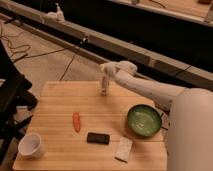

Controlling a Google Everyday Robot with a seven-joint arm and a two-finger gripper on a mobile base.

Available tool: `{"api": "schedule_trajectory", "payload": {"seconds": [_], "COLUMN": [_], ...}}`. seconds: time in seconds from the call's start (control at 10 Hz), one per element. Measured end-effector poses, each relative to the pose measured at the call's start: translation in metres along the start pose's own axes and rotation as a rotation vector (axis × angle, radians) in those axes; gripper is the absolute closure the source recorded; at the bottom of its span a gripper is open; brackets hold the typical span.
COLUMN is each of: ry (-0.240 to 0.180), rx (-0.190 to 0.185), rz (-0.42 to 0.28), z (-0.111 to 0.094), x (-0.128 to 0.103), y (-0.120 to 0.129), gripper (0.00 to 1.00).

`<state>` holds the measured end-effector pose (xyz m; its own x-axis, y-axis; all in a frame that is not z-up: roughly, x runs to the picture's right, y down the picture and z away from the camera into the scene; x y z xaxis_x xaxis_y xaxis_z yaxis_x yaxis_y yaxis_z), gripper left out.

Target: Stand the bottle upright

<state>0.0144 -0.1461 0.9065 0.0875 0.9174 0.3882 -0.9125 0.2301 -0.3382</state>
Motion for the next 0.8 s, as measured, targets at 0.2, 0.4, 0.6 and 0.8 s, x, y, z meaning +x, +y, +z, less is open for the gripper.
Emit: {"api": "schedule_trajectory", "payload": {"seconds": [0.2,0.4,0.6,0.8], "ry": [-0.002,-0.008,-0.018,-0.028], "rx": [0.002,0.001,-0.004,-0.013], "rz": [-0.006,-0.01,-0.013,-0.013], "z": [-0.0004,-0.0005,-0.0025,-0.0055], "x": [0.0006,-0.0003,-0.0035,-0.0073], "y": [-0.0005,0.0001,0.0033,0.0079], "gripper": [0.39,0.39,0.39,0.39]}}
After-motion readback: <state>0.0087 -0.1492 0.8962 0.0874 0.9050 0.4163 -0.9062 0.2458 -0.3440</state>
